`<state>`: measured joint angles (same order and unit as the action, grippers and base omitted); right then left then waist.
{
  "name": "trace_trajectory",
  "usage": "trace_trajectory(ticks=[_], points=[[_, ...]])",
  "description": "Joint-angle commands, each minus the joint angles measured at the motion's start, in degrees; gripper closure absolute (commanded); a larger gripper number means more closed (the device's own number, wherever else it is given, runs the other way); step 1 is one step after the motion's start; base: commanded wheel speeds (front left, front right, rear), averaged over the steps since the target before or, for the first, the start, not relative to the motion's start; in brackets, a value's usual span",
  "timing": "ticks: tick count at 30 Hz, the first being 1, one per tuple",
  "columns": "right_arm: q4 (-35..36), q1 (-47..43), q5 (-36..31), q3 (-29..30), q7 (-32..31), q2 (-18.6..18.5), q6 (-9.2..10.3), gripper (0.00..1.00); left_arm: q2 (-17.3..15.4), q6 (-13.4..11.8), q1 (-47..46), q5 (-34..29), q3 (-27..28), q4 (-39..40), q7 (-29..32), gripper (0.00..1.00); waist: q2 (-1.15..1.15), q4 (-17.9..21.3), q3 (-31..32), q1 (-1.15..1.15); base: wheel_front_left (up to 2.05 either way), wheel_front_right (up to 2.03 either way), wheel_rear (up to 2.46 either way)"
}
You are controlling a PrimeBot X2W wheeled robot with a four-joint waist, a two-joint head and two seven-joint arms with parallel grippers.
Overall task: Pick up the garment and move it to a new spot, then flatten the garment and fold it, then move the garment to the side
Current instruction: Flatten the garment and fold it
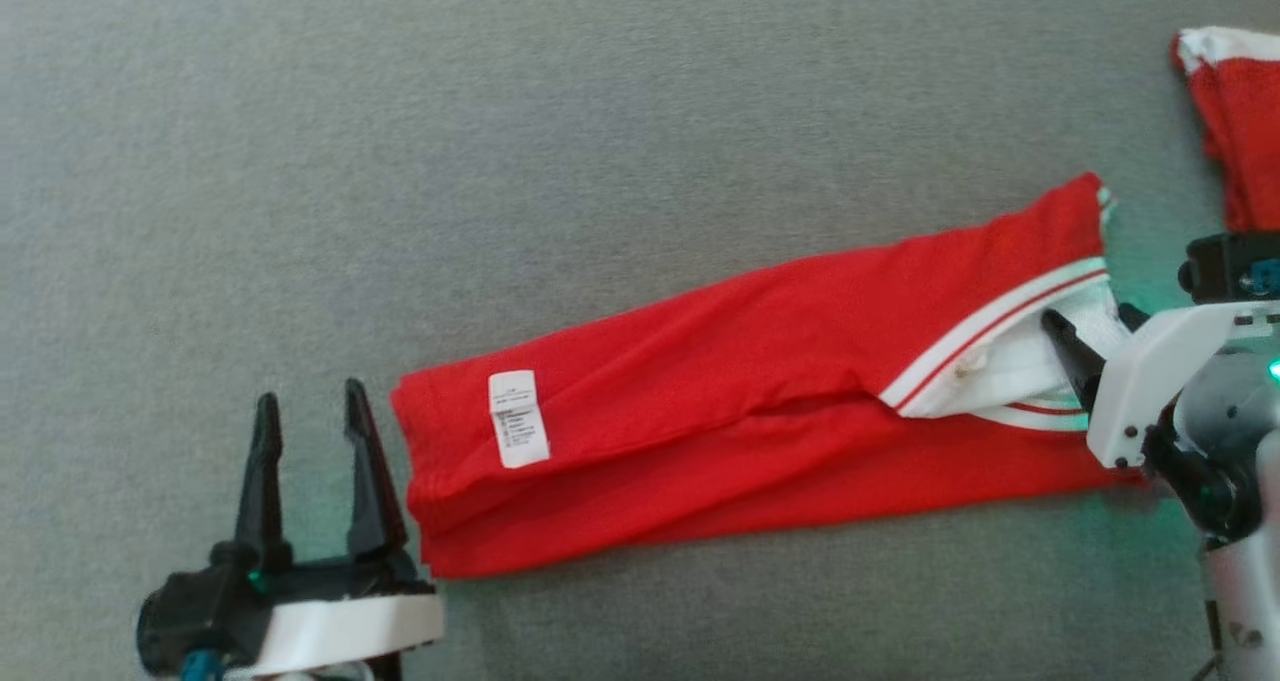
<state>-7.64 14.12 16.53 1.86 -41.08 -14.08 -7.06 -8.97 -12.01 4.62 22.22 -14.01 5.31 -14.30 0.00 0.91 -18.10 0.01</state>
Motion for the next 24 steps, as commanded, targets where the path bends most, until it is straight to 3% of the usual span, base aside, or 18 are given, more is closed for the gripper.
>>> trace_trajectory(ticks=[1,10,18,19,20,24], points=[[0.25,1.59,-1.15,-0.50,0.35,-0.61,-0.43,0.00,1.21,0.75,-1.88,-0.62,1.95,0.91,-0.65,0.00,0.00,-1.00,-0.44,-0.01,0.00,0.00,0.00],[-5.48,1.39,-1.13,0.94,-0.63,-2.11,-0.43,0.00,4.72,5.07,-1.15,-3.28,5.90,-0.07,-0.69,0.00,0.00,-2.07,0.23,-0.01,0.00,0.00,0.00],[-7.17,0.57,6.94,-1.58,-6.23,-0.17,-0.43,0.00,5.67,7.49,-0.94,-4.97,7.01,-0.87,-0.69,0.00,0.00,-2.03,0.43,-0.01,0.00,0.00,0.00],[-6.82,0.75,8.21,-2.19,-5.96,0.16,-0.43,0.54,5.74,7.77,-0.98,-5.10,7.14,-1.05,-0.69,0.00,0.00,-2.07,0.52,-0.01,0.00,0.00,0.00],[-6.63,0.84,10.58,-2.58,-5.49,0.87,-0.43,1.00,5.85,8.23,-1.00,-5.24,7.43,-1.41,-0.69,0.00,0.00,-2.22,0.97,-0.01,0.00,0.00,0.00],[-6.45,1.49,14.50,1.62,-4.29,1.75,-0.43,1.00,6.00,8.56,-0.05,-5.13,8.28,-2.43,-0.69,0.00,0.00,-2.01,2.57,-0.01,0.00,0.00,0.00]])
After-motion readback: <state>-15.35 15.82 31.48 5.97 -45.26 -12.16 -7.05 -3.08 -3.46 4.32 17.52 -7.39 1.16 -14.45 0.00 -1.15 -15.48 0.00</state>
